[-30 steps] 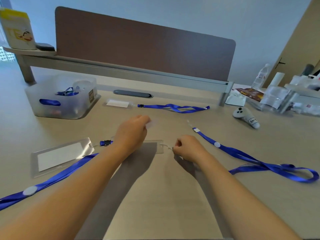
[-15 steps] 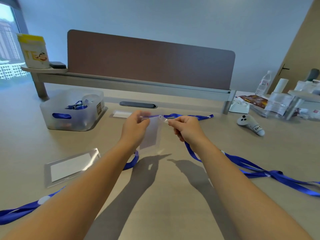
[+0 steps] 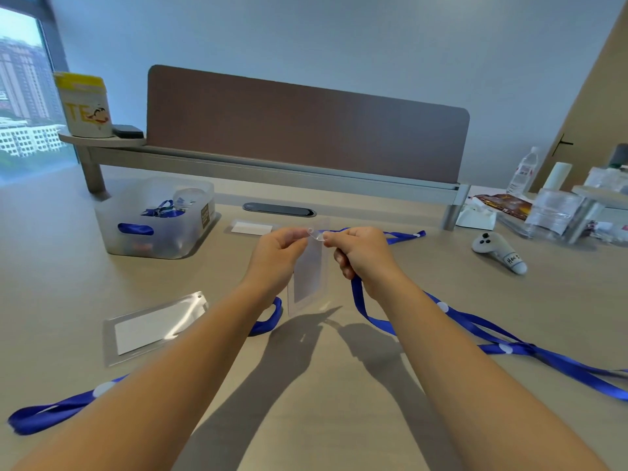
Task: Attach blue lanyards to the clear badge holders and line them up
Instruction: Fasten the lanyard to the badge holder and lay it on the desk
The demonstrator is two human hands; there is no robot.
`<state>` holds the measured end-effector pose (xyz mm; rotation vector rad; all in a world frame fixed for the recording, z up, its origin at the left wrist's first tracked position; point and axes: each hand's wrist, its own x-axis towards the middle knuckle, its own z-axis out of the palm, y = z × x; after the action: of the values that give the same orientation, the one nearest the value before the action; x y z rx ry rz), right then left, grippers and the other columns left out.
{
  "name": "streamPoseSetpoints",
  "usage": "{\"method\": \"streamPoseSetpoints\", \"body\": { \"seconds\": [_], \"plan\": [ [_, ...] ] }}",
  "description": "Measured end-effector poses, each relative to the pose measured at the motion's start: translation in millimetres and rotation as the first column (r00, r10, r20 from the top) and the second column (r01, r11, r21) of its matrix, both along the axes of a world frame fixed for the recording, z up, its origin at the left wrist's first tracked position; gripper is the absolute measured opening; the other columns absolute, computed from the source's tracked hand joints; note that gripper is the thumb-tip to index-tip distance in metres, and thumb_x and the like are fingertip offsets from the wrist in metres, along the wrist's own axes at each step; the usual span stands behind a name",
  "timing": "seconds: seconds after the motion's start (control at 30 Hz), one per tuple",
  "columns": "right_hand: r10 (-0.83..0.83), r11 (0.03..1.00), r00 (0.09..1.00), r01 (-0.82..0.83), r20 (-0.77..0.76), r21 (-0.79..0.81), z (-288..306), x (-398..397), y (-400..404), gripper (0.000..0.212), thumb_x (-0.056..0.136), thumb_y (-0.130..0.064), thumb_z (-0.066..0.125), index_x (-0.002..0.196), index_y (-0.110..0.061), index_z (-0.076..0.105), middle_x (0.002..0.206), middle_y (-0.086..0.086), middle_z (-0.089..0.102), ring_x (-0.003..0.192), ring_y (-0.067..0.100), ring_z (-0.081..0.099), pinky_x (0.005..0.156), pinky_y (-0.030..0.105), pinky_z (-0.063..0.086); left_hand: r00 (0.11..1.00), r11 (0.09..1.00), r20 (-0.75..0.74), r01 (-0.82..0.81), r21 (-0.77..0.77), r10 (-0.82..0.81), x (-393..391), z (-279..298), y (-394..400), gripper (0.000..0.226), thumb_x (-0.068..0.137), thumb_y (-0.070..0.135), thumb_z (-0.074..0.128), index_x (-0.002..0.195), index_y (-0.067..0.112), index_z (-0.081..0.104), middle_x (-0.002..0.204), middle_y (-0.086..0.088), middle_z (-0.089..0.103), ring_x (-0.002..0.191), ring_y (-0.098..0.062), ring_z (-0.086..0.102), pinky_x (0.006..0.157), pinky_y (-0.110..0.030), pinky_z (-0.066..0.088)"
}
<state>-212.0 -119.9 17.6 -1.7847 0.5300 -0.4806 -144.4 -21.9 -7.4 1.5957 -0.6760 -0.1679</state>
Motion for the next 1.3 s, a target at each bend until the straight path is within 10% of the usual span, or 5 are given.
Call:
{"method": "streamPoseSetpoints", "body": {
  "seconds": [0.53, 0.73, 0.87, 1.07, 1.3],
  "plan": [
    [0.101, 0.953, 0.994, -0.109, 0.041, 0.282, 1.4, 2.6, 2.9, 0.023, 0.094, -0.016, 0.048, 0.075, -0.009, 0.059, 0.056, 0.001, 0.05, 0.047, 0.009, 0.04, 0.045, 0.018, 0.037, 0.921, 0.985, 0.372, -0.156, 0.078, 0.116, 9.0, -6.9, 1.4, 0.038, 0.094, 0.01, 0.041, 0.131, 0.014, 0.045, 0.127, -0.01, 0.058, 0.108, -0.017, 0.051, 0.084, -0.019, 0.036],
    [0.099, 0.958, 0.995, -0.092, -0.013, 0.271, 1.2, 5.2, 4.7, 0.022, 0.093, -0.022, 0.049, 0.079, -0.008, 0.059, 0.066, 0.004, 0.058, 0.054, 0.011, 0.045, 0.051, 0.02, 0.041, 0.512, 0.938, 0.859, -0.295, 0.182, -0.006, 18.4, -14.5, 11.0, 0.036, 0.082, -0.003, 0.054, 0.117, 0.007, 0.06, 0.099, -0.02, 0.071, 0.085, -0.036, 0.068, 0.067, -0.032, 0.056],
    [0.091, 0.969, 0.996, -0.087, -0.006, 0.23, -0.6, 7.3, 5.5, 0.021, 0.091, -0.017, 0.052, 0.075, -0.008, 0.061, 0.064, 0.004, 0.058, 0.053, 0.011, 0.046, 0.05, 0.02, 0.041, 0.452, 0.929, 0.89, -0.303, 0.214, -0.058, 20.3, -14.7, 13.6, 0.038, 0.075, -0.006, 0.062, 0.111, 0.005, 0.063, 0.092, -0.02, 0.073, 0.078, -0.036, 0.069, 0.061, -0.036, 0.058],
    [0.082, 0.978, 0.997, -0.082, 0.007, 0.192, -3.6, 7.7, 2.9, 0.019, 0.089, -0.013, 0.054, 0.072, -0.01, 0.061, 0.065, 0.004, 0.06, 0.052, 0.011, 0.047, 0.05, 0.019, 0.042, 0.762, 0.951, 0.646, -0.168, 0.259, -0.042, 14.2, -12.5, 9.8, 0.046, 0.089, 0.012, 0.052, 0.133, 0.017, 0.042, 0.129, -0.007, 0.057, 0.119, -0.022, 0.05, 0.098, -0.029, 0.041],
    [0.11, 0.994, 0.994, -0.11, 0.009, 0.001, -4.9, 7.6, 3.1, 0.018, 0.09, -0.017, 0.053, 0.075, -0.013, 0.061, 0.066, 0.0, 0.061, 0.054, 0.01, 0.049, 0.054, 0.018, 0.042, 0.985, 0.997, 0.158, 0.061, 0.048, -0.068, 9.2, 3.2, 8.4, 0.03, 0.092, 0.014, 0.045, 0.118, 0.006, 0.058, 0.1, -0.001, 0.059, 0.098, -0.014, 0.053, 0.075, -0.016, 0.044]
  ]
}}
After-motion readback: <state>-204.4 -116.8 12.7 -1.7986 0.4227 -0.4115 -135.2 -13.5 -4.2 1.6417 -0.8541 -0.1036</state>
